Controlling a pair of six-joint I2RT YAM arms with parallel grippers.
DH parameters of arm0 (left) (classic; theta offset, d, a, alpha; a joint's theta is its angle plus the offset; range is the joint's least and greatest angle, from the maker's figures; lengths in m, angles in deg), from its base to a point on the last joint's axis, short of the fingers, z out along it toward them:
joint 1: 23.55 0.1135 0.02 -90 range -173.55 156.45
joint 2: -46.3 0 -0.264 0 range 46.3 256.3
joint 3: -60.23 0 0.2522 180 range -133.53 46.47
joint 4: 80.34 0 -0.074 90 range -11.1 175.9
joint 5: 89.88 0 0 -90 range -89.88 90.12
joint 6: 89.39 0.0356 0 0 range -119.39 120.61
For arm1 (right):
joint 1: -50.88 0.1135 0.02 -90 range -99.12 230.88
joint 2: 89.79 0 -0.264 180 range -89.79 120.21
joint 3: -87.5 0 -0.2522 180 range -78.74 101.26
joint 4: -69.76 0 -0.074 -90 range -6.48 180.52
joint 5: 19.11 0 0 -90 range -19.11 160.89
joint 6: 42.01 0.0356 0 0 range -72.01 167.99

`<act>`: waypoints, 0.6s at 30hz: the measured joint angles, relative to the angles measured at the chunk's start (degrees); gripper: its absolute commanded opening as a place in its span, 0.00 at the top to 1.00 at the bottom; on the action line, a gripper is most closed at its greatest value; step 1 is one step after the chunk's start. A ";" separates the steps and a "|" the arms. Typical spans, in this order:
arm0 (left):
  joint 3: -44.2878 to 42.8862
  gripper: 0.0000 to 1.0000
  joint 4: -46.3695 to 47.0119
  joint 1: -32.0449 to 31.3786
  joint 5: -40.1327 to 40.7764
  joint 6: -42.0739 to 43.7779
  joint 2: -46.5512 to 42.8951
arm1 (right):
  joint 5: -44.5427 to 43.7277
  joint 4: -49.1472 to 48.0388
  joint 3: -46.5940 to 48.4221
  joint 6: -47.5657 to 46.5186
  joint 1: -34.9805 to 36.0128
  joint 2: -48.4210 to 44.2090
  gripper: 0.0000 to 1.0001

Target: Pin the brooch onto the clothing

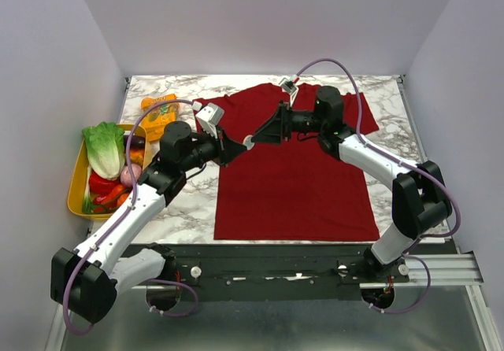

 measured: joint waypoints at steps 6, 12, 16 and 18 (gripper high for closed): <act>0.00 1.00 2.16 0.00 -4.07 -1.51 -0.79 | 0.90 -1.90 -0.09 0.68 -0.02 0.00 0.43; 0.00 1.00 2.93 0.00 -4.96 -2.23 -0.83 | 2.56 -5.66 -1.44 2.54 -0.02 0.00 0.92; -0.02 1.00 3.02 0.55 -5.07 -2.78 -0.87 | 4.09 -8.20 -1.97 3.04 -0.24 0.00 0.99; -0.04 0.79 3.06 0.63 -5.09 -3.02 -0.87 | 4.70 -9.86 -2.43 3.21 -0.31 0.00 0.99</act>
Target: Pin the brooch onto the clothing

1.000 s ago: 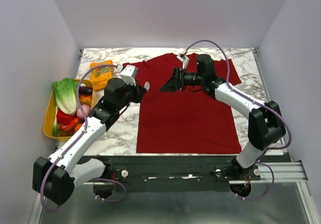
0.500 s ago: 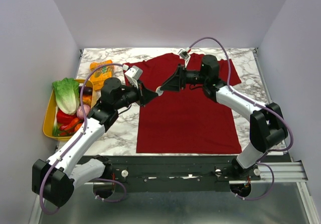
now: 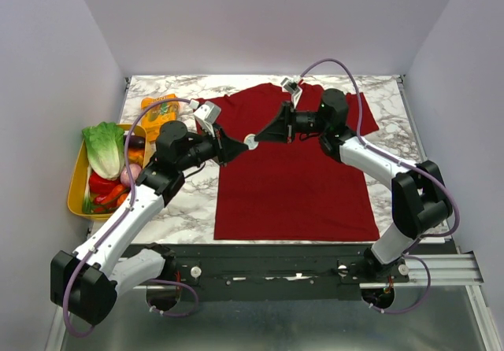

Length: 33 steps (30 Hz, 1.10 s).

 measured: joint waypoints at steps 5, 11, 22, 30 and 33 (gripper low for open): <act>0.02 0.59 0.81 0.00 -0.33 -0.44 0.04 | 0.33 -2.67 -1.18 1.53 -0.02 0.00 0.99; 0.02 0.83 3.41 0.02 -1.55 -0.96 1.16 | 0.42 -4.66 -1.53 2.91 0.07 0.00 0.99; 0.02 1.00 4.20 0.48 -1.95 -2.34 1.75 | 0.85 -6.58 -1.92 3.41 0.00 0.00 0.88; 0.02 1.00 5.03 0.48 -3.08 -2.34 1.20 | 1.88 -13.84 -2.25 9.29 0.09 0.55 0.87; 0.02 1.00 5.22 0.48 -4.13 -2.43 1.20 | 2.58 -17.66 -2.32 12.20 0.17 1.60 0.99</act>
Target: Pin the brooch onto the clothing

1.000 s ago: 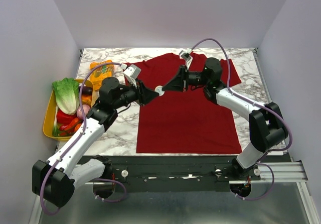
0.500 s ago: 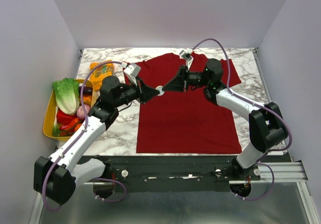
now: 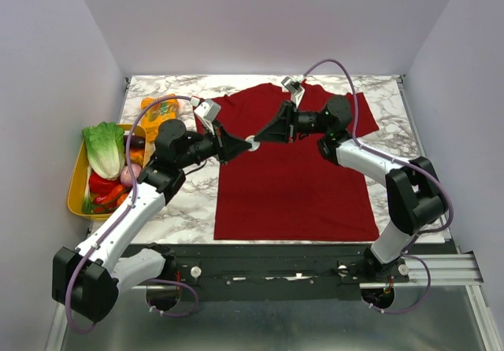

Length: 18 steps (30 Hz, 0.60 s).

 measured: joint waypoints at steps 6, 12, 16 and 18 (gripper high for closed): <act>0.09 0.69 -0.17 0.02 -0.81 -0.39 -0.50 | 0.81 -6.60 -1.20 3.61 0.00 0.92 0.99; 0.72 0.88 -0.09 0.68 -0.81 0.17 -2.34 | 0.79 -6.73 -2.25 4.13 0.00 0.87 0.99; 1.57 0.90 1.16 1.18 -1.22 -0.55 -2.40 | 0.74 -6.36 -2.25 3.74 0.04 0.66 0.99; 1.60 0.97 1.57 1.22 -1.53 -0.96 -2.21 | 0.72 -6.12 -2.25 3.58 0.04 0.55 0.99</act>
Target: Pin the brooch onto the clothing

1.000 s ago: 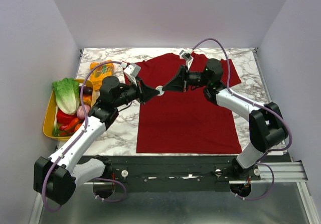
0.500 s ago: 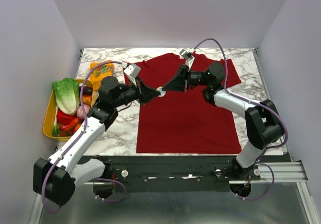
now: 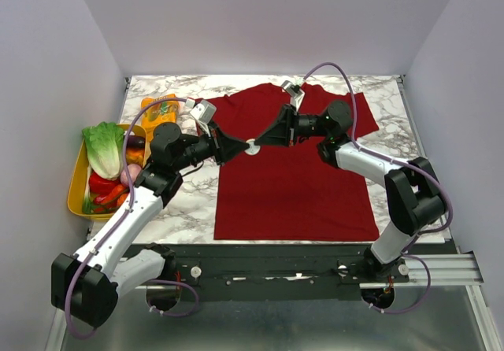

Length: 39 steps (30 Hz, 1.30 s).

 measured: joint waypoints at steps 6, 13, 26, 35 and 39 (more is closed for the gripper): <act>0.00 0.77 1.14 0.07 -0.81 -0.61 0.48 | -0.44 3.32 0.00 -2.10 0.00 -1.60 0.99; 0.04 0.83 1.22 0.07 -0.96 0.02 0.42 | -2.23 8.37 0.00 -5.53 0.00 -3.63 0.99; 0.28 1.00 1.77 0.07 -1.75 -0.17 0.50 | -4.42 13.44 -0.63 -9.25 -0.07 -7.10 0.99; 0.13 1.00 -0.11 0.17 -2.27 0.31 1.18 | -4.52 22.64 0.98 -16.15 -0.07 -7.45 0.47; -0.24 1.00 -0.48 0.17 -2.36 0.68 1.70 | -4.76 27.56 1.53 -20.09 -0.28 -8.00 0.46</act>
